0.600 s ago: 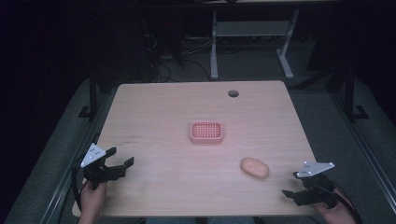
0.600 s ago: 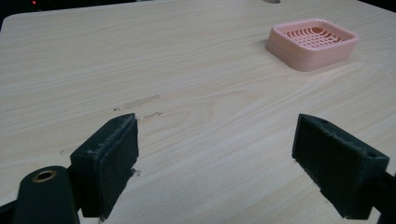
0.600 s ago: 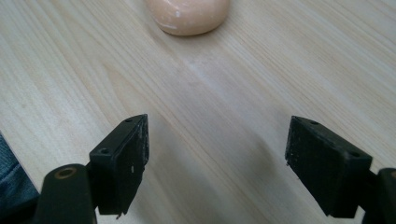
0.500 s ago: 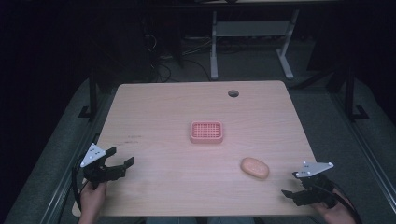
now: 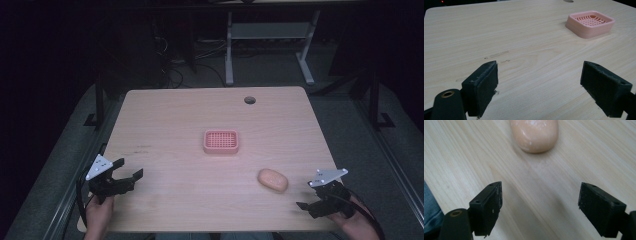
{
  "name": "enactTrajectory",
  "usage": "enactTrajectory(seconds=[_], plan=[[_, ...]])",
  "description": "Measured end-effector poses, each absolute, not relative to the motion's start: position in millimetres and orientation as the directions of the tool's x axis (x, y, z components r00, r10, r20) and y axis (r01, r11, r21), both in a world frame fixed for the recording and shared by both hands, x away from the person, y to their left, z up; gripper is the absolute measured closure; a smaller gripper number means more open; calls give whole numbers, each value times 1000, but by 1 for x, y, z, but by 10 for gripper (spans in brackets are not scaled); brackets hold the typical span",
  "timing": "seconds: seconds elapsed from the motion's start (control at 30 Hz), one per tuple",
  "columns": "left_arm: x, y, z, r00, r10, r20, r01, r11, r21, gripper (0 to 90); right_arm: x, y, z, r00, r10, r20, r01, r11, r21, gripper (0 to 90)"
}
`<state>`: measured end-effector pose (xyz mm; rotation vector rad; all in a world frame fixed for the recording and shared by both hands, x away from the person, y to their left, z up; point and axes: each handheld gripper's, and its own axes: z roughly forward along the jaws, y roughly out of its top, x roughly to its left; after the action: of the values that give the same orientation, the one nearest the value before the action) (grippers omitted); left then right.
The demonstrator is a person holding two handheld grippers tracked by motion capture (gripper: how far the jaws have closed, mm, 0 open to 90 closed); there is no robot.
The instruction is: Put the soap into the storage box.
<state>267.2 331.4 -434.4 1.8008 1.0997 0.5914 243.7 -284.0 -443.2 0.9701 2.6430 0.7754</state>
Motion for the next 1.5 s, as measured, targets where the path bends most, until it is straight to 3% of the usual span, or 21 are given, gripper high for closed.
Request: enactTrajectory(seconds=[0.57,1.5], plan=[[268,333,-434,486,872,-63,431,-176,885,143,273,-245,-430,-801,598,-28,515,712,477,145],[267,334,-433,484,872,-70,431,-168,886,143,319,-193,-427,-869,492,-48,445,820,360,189]])
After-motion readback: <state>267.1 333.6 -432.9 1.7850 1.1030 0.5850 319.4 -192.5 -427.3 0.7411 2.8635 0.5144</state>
